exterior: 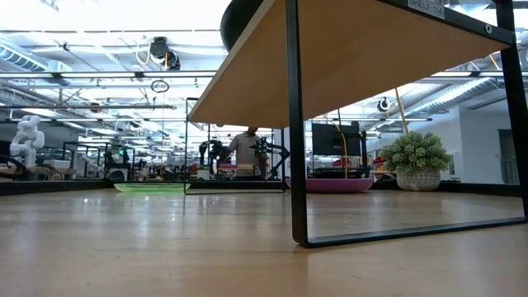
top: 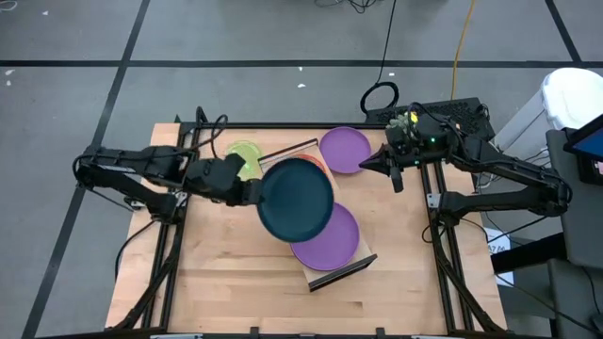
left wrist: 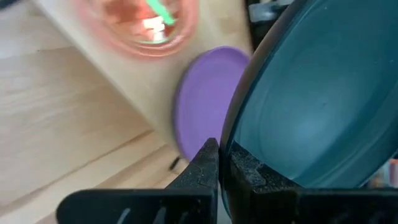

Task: Place and stack plates onto a shelf
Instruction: Stack the black plate on top of the purple plate on the shelf

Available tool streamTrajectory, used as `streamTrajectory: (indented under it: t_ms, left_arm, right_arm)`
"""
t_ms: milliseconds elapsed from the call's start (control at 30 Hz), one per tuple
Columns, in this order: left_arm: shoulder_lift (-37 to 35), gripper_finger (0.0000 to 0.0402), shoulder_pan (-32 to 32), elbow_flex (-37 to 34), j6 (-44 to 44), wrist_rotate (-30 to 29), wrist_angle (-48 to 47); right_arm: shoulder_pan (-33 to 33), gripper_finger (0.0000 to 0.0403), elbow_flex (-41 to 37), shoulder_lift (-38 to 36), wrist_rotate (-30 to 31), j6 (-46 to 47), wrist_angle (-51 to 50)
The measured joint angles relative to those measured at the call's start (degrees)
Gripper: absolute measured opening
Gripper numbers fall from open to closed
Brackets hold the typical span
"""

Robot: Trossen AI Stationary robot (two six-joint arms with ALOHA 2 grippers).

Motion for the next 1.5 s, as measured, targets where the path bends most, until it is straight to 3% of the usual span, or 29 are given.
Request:
streamTrajectory:
  t_ms: [467, 1200, 1500]
  left_arm:
    - [9.8, 0.0008, -3.9, 0.0, -3.5, -2.3, 10.1]
    - [17.6, 0.0025, -3.9, 0.0, -5.2, 0.8, 13.8]
    - [18.1, 0.0027, -3.9, -0.1, -5.4, 2.0, 11.1]
  right_arm:
    - [0.0, 0.0000, 0.0, -1.7, 0.1, -3.7, -2.2]
    - [0.0, 0.0000, 0.0, -5.3, 0.3, -8.0, -4.0]
    - [0.0, 0.0000, 0.0, -5.3, 0.4, -8.0, -4.9]
